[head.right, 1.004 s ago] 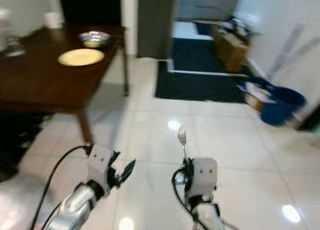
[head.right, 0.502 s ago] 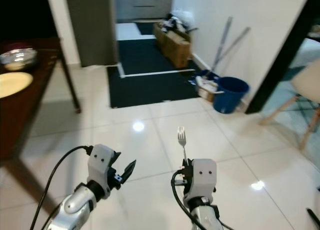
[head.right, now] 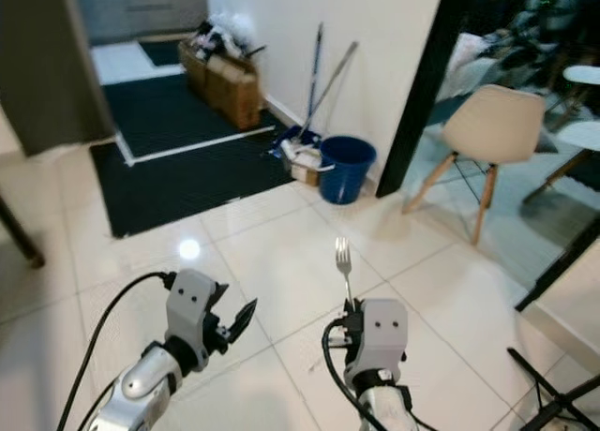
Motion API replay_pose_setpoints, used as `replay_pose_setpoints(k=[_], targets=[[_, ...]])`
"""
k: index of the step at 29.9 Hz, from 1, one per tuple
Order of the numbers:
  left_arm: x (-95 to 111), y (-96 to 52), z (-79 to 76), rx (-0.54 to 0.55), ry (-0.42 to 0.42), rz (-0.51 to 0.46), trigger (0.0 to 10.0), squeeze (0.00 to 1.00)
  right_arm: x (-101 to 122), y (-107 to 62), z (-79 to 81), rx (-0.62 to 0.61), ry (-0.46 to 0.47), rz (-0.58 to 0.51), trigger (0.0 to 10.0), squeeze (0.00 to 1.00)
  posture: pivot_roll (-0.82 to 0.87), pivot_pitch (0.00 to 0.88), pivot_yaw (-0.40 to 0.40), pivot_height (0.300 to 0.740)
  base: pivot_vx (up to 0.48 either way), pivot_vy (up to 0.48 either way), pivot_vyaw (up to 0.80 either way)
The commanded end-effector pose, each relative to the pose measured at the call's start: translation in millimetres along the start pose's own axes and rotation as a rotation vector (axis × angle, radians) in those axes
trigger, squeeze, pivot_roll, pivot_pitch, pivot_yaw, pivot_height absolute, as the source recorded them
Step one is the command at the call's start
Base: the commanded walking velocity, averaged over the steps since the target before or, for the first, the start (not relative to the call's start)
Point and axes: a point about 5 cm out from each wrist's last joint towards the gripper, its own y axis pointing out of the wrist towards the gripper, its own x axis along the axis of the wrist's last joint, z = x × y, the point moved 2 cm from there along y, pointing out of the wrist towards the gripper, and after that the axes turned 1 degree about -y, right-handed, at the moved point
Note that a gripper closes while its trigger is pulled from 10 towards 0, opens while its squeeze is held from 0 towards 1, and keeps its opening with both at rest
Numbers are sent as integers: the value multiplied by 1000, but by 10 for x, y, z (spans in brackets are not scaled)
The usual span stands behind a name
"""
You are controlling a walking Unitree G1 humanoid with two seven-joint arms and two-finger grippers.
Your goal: Setting the table
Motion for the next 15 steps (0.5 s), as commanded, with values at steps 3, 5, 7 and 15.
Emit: replay_pose_setpoints(k=[3,5,7,15], targets=[[-8,7,-11,4,7,4,10000,0,13,-2,-35,-11,-6,-4,10000,0,-25,67,80,740,480,0,0],[-7,8,0,10,7,4,10000,0,24,7,-20,-2,-3,-8,10000,0,-25,67,80,740,480,0,0],[-7,7,4,12,8,4,10000,0,29,10,-9,6,-5,-9,10000,0,-25,67,80,740,480,0,794],[-10,4,10,16,7,6,10000,0,29,13,10,15,-9,-9,10000,0,-21,70,78,740,480,0,800]])
